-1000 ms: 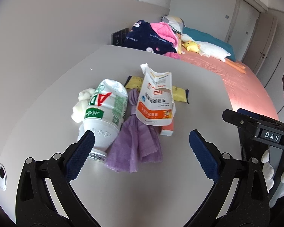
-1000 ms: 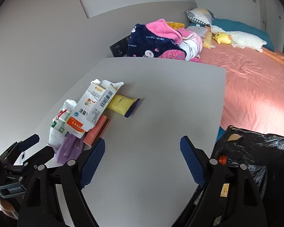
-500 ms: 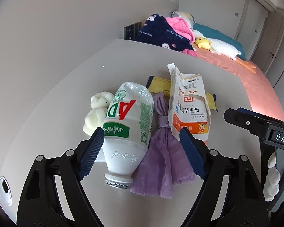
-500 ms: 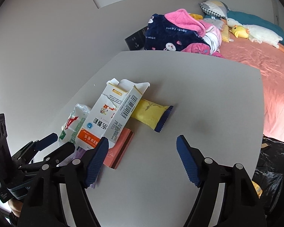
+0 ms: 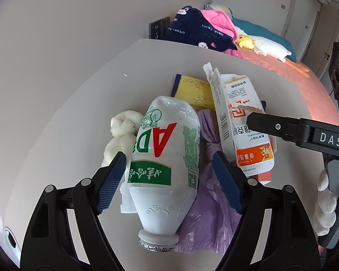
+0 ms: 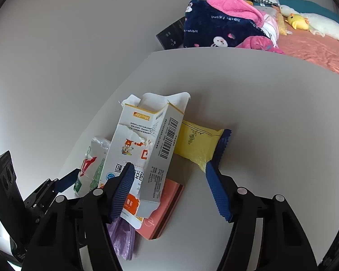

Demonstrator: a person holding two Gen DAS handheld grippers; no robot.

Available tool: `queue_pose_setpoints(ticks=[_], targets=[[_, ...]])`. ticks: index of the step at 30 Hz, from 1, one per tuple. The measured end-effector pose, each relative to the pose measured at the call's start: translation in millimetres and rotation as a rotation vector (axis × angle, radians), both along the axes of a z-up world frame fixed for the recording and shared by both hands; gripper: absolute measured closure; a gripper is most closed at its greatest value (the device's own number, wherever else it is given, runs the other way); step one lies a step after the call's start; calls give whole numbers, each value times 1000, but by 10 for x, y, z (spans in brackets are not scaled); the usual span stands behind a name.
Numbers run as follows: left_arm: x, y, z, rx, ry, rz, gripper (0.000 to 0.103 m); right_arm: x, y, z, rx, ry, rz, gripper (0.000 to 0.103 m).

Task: Collect trash
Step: 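Grasp the white AD bottle with the left tool while the right tool grasps the medicine box, then carry the AD bottle and medicine box over the trash bag and release both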

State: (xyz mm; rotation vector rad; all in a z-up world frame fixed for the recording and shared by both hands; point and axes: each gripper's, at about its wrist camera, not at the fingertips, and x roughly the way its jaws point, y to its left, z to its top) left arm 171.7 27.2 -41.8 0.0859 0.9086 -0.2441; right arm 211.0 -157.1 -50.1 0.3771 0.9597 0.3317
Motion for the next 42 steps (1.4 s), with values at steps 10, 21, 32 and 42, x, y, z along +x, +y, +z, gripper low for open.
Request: queue_pose_setpoints(ticks=[10, 21, 32, 42], targets=[[-14, -24, -24, 48, -19, -19, 46, 33, 147, -4, 28, -19, 47, 85], [-129, 188, 237, -127, -52, 19, 46, -239, -30, 269, -9, -100, 23, 85], [-396, -91, 502, -159, -90, -18, 46, -630, -370, 551, -34, -153, -18, 85], [-713, -516, 698, -171, -117, -92, 46, -1039, -766, 765, -53, -190, -77, 85]])
